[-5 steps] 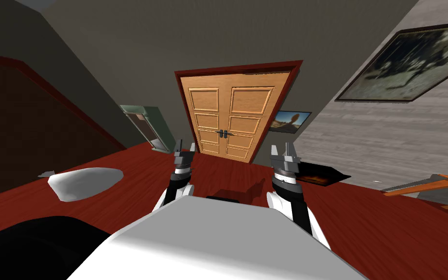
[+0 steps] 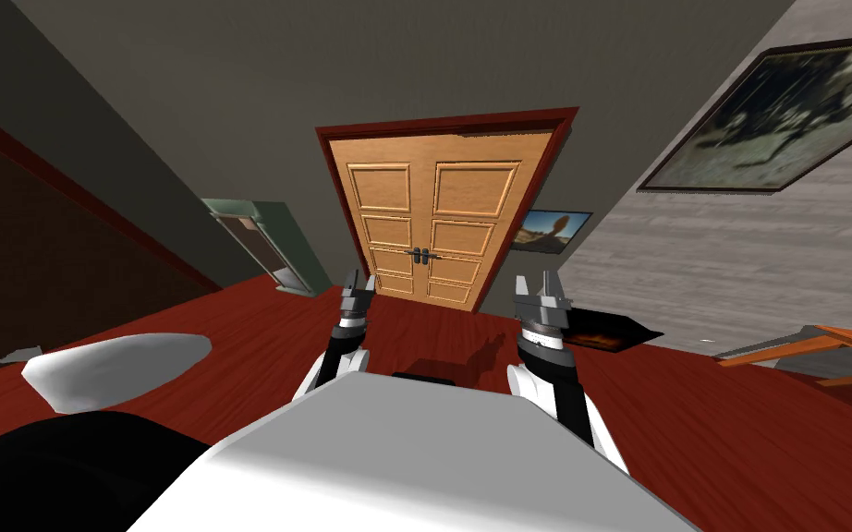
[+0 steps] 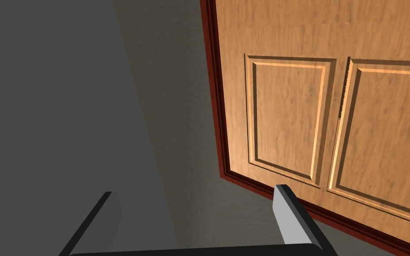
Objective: Pull the door open
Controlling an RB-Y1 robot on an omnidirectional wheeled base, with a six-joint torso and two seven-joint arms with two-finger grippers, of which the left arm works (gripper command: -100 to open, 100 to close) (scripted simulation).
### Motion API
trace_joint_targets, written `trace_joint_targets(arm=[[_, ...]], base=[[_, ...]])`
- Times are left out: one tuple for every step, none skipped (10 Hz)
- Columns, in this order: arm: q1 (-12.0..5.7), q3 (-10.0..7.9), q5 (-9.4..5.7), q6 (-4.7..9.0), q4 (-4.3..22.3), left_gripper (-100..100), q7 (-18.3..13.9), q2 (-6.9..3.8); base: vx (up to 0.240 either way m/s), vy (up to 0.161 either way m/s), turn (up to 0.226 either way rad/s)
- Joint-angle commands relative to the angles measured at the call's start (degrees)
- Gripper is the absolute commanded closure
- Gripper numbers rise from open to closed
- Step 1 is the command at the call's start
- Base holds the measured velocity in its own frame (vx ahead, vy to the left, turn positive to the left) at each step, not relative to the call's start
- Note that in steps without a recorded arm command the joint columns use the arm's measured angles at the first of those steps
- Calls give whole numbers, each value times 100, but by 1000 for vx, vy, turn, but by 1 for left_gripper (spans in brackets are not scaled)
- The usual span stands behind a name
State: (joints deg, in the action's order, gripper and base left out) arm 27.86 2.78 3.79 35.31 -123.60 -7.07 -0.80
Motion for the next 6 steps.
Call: trace_joint_targets(arm=[[-87, -22, -24, -30, 196, -100, -23, -72], [-133, -39, -39, -53, 292, -100, -38, -113], [-179, -57, -55, -75, 389, -100, -52, -154], [-276, -93, -89, -123, 593, -100, -83, -239], [-329, -114, -107, -150, 706, -100, -100, -283], [-382, -134, -126, -176, 818, -100, -117, -328]], base=[[139, -6, -51], [111, 14, -42], [88, 21, -48], [120, 3, -89], [131, 4, -78], [127, 17, -46]])
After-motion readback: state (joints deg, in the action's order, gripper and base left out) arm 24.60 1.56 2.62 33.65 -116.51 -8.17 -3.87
